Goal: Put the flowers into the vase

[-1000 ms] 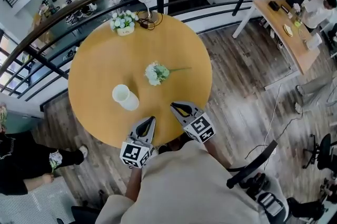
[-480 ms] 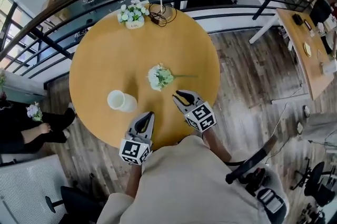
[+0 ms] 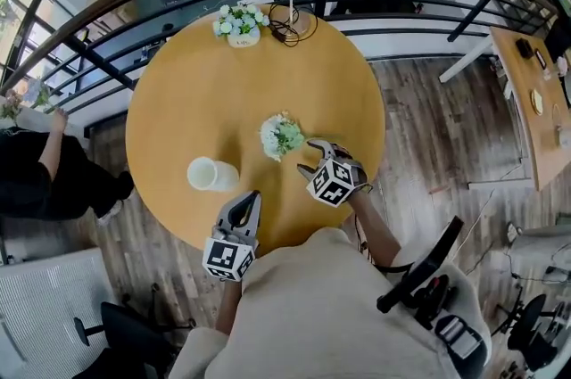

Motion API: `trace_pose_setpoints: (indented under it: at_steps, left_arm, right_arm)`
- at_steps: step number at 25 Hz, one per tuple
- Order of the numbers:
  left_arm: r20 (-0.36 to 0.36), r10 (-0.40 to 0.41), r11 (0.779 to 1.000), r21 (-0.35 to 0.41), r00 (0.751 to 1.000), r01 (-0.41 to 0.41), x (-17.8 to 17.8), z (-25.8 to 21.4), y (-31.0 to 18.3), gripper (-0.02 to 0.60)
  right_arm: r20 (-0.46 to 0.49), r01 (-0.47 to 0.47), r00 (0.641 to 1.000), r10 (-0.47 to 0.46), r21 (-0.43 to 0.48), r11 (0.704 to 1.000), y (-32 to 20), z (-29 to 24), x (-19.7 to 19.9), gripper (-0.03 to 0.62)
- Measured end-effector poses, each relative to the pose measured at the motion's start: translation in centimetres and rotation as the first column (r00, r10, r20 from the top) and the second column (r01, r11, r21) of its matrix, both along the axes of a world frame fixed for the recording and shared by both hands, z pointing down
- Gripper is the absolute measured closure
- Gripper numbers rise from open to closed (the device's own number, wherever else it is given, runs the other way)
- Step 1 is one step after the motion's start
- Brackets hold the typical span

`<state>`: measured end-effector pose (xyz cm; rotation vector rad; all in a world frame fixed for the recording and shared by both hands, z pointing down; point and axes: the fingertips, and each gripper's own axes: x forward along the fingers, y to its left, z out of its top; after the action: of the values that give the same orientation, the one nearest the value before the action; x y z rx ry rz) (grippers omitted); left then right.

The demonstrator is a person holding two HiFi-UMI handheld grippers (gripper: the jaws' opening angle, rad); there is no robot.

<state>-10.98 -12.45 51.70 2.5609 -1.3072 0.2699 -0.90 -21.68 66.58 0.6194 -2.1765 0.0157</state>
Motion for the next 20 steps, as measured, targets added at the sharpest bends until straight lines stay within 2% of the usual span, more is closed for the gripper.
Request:
trace_pose_setpoints:
  at_steps: [2,4,6,9,14,20]
  left_arm:
    - [-0.001,-0.005,1.000,-0.001,1.000,0.005,-0.4,0.0,-0.3,0.575]
    - [-0.002,-0.005,1.000,-0.005,1.000,0.005,-0.4,0.1,-0.2,0.575]
    - [-0.002,0.000,1.000,-0.010,1.000,0.000,-0.2,0.3,0.0,0.575]
    - [0.003,0.010,1.000,-0.014,1.000,-0.010,0.0,0.5,0.3,0.575]
    - [-0.024,-0.005,1.000,-0.023,1.000,0.005,-0.5,0.6,0.7,0.575]
    - [-0.026,-0.030,0.999,-0.030,0.999,0.029,-1.2,0.7,1.3,0.575]
  right_arm:
    - [-0.030,-0.006,1.000,0.006,0.004,1.000,-0.5,0.6,0.1,0.330]
    - [-0.132,0.027,0.991,-0.023,0.032,0.999,-0.8,1.7,0.6,0.329]
    - [-0.256,0.087,0.964,-0.073,0.044,0.995,-1.1,3.1,1.1,0.277]
    - [-0.374,0.157,0.919,-0.126,0.055,0.986,-2.0,4.4,1.0,0.260]
    - [-0.369,0.177,0.916,-0.155,0.028,0.984,-3.4,5.2,-0.6,0.260]
    - [-0.409,0.204,0.892,-0.193,-0.018,0.979,-5.7,6.2,-1.6,0.247]
